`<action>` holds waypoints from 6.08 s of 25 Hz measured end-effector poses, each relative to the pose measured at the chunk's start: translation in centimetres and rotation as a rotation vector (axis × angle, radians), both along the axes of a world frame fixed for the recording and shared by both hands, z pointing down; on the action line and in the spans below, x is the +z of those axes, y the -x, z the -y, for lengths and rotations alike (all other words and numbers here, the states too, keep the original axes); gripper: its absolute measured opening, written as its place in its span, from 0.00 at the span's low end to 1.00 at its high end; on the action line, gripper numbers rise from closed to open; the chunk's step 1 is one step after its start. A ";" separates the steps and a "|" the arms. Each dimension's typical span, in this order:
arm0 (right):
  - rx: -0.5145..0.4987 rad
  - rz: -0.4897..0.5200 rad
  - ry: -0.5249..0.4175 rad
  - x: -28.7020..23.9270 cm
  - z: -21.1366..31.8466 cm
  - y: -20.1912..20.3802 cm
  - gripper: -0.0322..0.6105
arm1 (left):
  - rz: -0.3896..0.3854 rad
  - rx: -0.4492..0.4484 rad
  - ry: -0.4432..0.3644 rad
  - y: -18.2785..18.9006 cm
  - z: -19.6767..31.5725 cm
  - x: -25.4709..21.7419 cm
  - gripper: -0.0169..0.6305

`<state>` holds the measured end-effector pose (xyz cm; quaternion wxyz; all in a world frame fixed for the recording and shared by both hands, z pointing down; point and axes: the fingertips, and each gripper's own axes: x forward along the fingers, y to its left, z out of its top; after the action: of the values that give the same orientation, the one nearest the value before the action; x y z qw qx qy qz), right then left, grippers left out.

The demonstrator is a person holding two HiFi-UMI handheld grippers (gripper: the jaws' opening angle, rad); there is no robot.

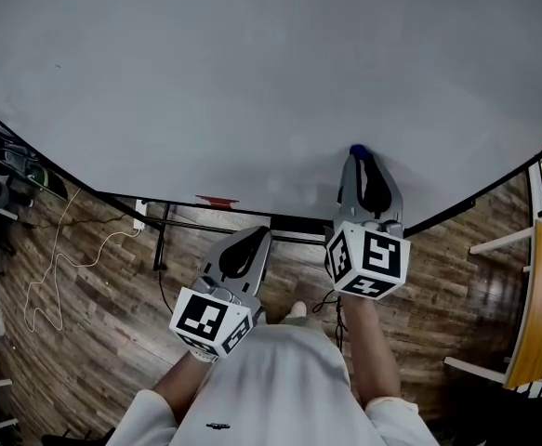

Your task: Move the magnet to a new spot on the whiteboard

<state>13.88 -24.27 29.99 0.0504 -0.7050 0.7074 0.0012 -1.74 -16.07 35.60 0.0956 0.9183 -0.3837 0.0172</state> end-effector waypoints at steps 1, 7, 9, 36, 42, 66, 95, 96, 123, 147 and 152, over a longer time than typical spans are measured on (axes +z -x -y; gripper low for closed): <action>-0.001 -0.005 -0.001 0.0 0.0 0.1 0.19 | 0.000 0.003 -0.001 -0.1 -0.1 0.0 0.04; 0.000 -0.037 -0.015 -0.6 -0.3 0.5 0.19 | 0.003 0.004 -0.009 -0.2 -0.6 -0.4 0.04; -0.002 -0.037 -0.017 -0.6 -0.4 0.5 0.18 | 0.002 0.000 -0.010 -0.1 -0.8 -0.4 0.04; -0.087 0.045 -0.097 -1.0 -5.6 -0.7 0.15 | -0.001 -0.002 -0.003 -0.6 -0.7 -0.1 0.04; -0.095 0.035 -0.112 -1.1 -7.9 -0.9 0.15 | -0.007 0.009 -0.005 -1.2 -0.9 -0.2 0.04; -0.135 -0.007 -0.080 2.3 -13.4 -0.6 0.15 | -0.005 0.029 0.005 -1.6 -1.9 -0.1 0.04; -0.287 -0.035 -0.137 -1.5 -7.7 4.2 0.15 | 0.003 -0.029 -0.007 0.6 -0.8 -0.4 0.04; -0.295 -0.034 -0.137 -1.6 -7.3 4.5 0.15 | 0.003 -0.033 -0.006 0.8 -0.8 -0.4 0.04; -0.335 0.002 -0.082 -1.2 1.6 8.6 0.15 | -0.003 -0.093 -0.014 2.1 0.0 -0.5 0.04; -0.310 0.034 -0.087 -1.3 1.4 8.1 0.20 | 0.004 -0.083 -0.019 2.1 -0.7 -0.6 0.04; -0.326 0.032 -0.105 -1.8 0.5 8.1 0.20 | 0.007 -0.085 -0.025 1.9 -0.8 -0.8 0.04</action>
<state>5.74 -24.75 28.22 0.0979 -0.5773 0.8104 0.0190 -3.68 -15.32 34.78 0.0835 0.9023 -0.4229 0.0116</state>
